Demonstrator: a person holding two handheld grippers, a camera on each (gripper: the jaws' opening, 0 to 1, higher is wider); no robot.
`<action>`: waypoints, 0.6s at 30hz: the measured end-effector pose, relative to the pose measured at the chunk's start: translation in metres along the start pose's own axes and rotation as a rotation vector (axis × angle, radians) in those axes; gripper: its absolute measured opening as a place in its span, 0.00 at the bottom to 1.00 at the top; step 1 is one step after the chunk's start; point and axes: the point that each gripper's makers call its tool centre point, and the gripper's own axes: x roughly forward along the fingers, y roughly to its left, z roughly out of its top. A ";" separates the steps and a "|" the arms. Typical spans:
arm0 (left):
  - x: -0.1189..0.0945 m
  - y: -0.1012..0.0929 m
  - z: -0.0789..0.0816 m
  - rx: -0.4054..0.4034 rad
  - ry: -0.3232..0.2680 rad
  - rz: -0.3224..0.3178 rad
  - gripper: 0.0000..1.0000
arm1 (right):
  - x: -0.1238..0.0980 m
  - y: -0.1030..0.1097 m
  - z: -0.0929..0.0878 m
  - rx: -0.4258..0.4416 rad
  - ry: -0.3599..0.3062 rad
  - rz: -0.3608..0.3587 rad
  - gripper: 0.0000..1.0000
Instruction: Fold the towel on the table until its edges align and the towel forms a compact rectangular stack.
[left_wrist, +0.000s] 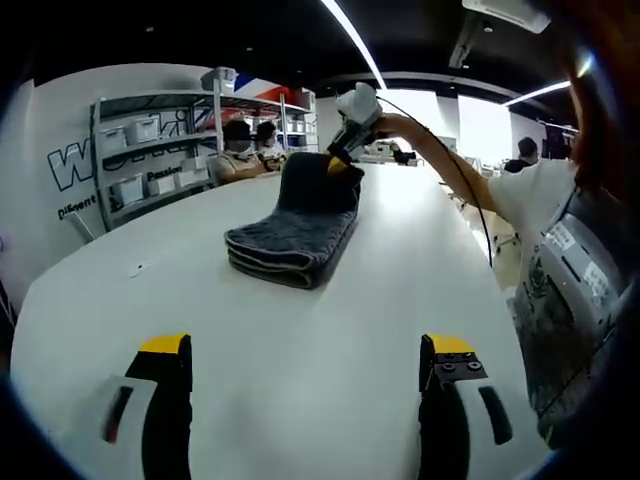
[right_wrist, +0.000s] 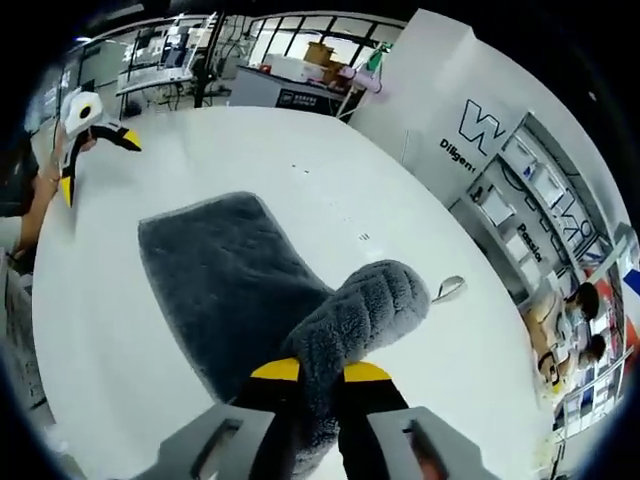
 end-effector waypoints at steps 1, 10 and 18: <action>0.000 0.000 0.000 0.001 0.000 0.000 1.00 | 0.000 0.002 0.004 -0.009 -0.006 0.004 0.11; -0.002 0.002 0.000 -0.002 -0.001 -0.002 1.00 | 0.006 0.020 0.036 -0.050 -0.059 0.035 0.11; -0.002 0.000 -0.001 0.005 0.004 0.001 1.00 | 0.014 0.031 0.066 -0.081 -0.092 0.056 0.11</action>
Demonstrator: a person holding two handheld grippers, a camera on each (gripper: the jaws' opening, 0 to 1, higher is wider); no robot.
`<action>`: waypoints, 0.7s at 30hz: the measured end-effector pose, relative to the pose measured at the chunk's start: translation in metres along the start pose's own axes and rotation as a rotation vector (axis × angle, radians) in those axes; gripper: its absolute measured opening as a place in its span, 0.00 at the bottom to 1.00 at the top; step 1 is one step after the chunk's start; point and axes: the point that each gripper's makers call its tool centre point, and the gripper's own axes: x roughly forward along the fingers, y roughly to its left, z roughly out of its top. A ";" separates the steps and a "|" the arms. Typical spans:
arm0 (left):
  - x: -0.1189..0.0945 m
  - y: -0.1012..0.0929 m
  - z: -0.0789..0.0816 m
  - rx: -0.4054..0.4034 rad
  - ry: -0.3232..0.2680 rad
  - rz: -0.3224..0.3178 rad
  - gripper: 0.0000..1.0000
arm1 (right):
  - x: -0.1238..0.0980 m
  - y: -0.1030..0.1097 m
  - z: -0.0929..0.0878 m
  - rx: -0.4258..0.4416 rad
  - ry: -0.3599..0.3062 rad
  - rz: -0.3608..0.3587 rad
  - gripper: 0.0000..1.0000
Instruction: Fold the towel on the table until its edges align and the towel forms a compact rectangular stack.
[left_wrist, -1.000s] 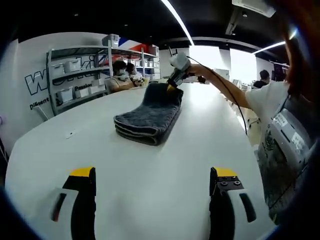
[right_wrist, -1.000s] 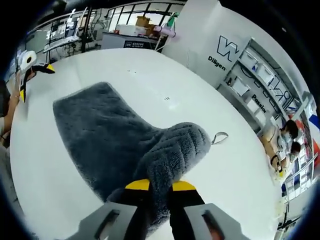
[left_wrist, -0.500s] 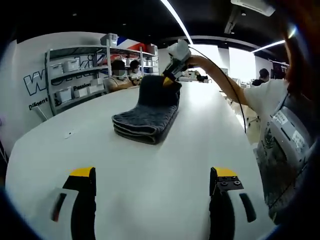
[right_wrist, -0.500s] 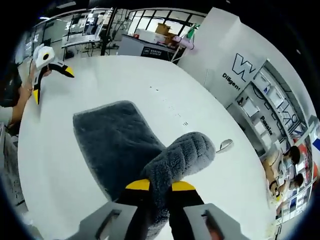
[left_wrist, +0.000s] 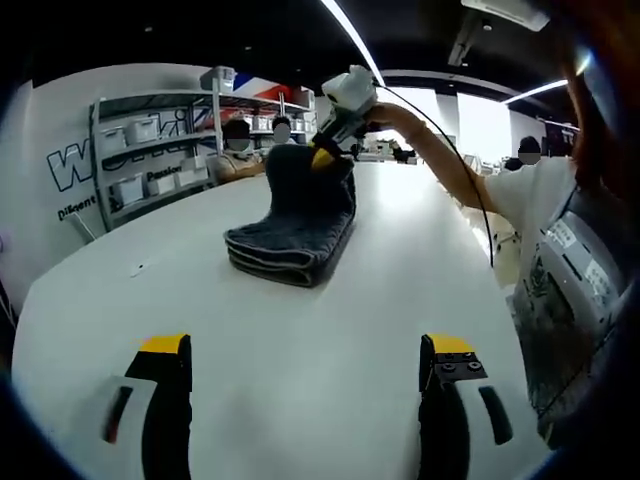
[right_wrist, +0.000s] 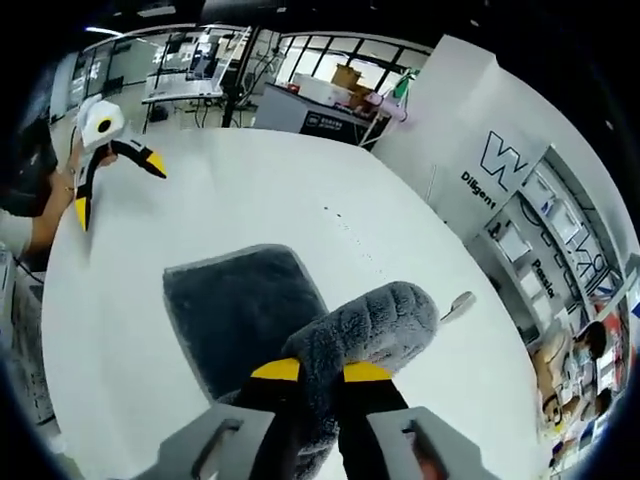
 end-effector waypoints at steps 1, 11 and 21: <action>0.000 0.000 0.001 -0.001 -0.004 0.000 1.00 | 0.002 0.001 0.003 -0.006 -0.002 0.003 0.11; 0.001 0.000 -0.001 0.002 0.004 -0.001 1.00 | 0.018 0.015 0.037 -0.051 -0.034 0.050 0.11; 0.001 -0.001 -0.001 0.001 0.005 0.001 1.00 | 0.038 0.032 0.070 -0.087 -0.055 0.110 0.11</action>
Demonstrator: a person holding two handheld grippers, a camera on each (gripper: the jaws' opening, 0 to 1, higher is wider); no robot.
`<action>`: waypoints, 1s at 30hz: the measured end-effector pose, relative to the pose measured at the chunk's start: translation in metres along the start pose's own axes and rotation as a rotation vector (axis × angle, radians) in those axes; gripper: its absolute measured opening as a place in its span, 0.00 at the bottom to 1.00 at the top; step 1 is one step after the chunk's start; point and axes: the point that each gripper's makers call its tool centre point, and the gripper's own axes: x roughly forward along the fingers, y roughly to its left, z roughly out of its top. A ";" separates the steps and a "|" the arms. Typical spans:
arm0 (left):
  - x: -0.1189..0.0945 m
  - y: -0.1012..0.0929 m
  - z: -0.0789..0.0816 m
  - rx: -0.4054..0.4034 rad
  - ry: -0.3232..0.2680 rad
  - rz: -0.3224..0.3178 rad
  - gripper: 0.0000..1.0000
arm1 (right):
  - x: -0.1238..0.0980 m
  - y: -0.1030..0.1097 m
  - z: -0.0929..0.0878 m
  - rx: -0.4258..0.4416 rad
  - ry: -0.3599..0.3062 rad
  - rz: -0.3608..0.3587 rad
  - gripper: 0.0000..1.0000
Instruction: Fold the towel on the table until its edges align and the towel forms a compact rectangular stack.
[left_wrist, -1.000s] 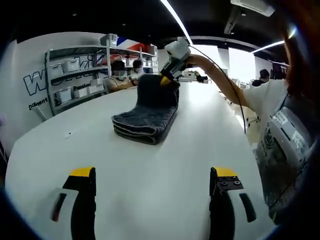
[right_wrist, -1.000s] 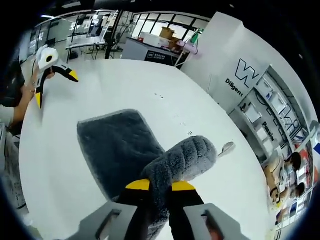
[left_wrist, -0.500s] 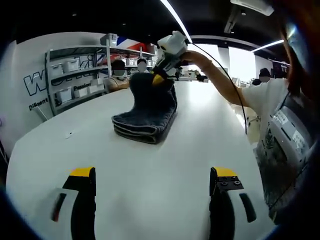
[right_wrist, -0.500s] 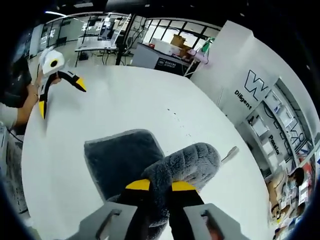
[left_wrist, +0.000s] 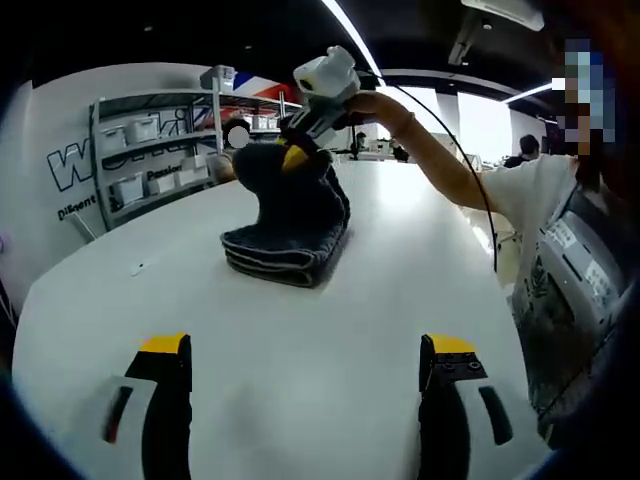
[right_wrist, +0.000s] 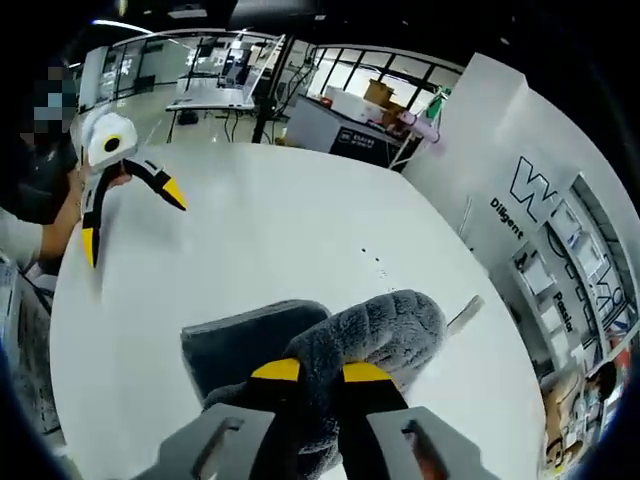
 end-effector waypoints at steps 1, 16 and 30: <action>0.000 0.000 0.000 0.000 0.000 0.000 1.00 | 0.003 0.002 0.002 -0.005 0.003 0.008 0.11; 0.000 0.000 -0.001 0.001 0.005 0.003 1.00 | 0.056 0.039 0.000 0.007 0.014 0.121 0.12; 0.000 0.000 -0.003 0.002 0.012 0.007 1.00 | 0.075 0.050 -0.006 0.176 -0.100 0.217 0.27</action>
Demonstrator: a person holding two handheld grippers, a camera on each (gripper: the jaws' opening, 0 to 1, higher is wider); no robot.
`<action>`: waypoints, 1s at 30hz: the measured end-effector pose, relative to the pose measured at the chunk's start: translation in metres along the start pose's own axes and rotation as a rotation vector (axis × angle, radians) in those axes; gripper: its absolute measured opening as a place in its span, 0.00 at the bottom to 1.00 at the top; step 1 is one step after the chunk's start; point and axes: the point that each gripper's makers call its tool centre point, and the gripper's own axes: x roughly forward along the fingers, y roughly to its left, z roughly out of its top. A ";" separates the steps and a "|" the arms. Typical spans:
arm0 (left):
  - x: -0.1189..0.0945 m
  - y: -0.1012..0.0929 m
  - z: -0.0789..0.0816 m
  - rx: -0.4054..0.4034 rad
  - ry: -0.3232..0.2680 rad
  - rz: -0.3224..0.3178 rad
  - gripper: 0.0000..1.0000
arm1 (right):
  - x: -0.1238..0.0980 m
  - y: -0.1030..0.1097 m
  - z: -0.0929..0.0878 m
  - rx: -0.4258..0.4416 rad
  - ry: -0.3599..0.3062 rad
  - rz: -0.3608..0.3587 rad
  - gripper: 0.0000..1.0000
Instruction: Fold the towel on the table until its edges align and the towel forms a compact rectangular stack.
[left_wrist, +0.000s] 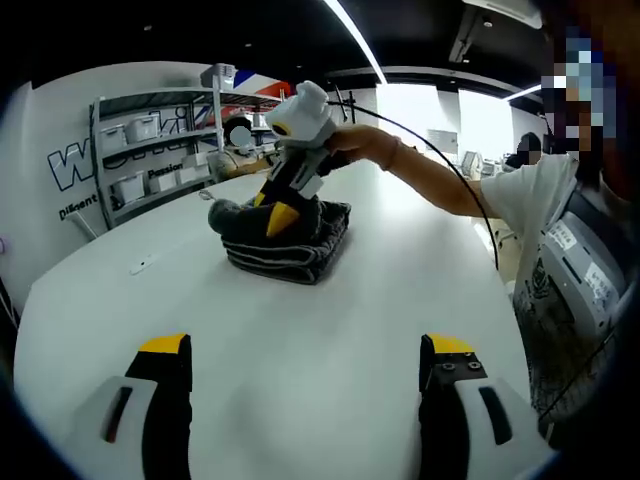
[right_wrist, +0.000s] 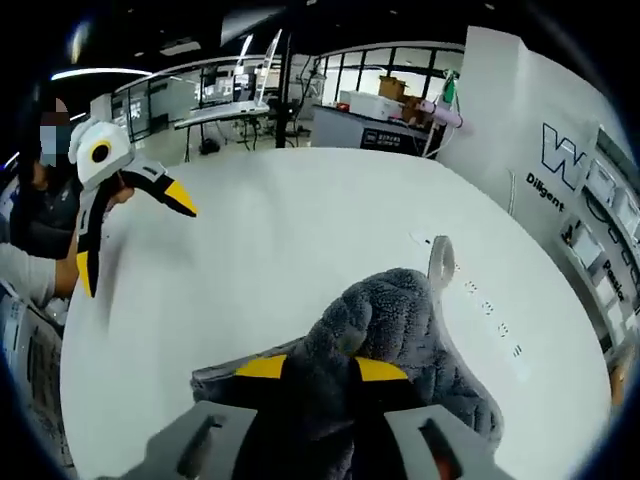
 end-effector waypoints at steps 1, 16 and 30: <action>0.000 0.000 0.000 0.000 0.000 0.000 1.00 | -0.001 0.001 0.001 0.009 -0.019 0.002 0.30; 0.000 0.000 0.000 0.000 0.009 -0.005 1.00 | -0.052 0.017 0.016 0.045 -0.217 0.023 0.69; 0.000 0.008 -0.001 -0.019 0.015 0.006 1.00 | -0.122 0.024 -0.022 -0.008 -0.244 -0.144 1.00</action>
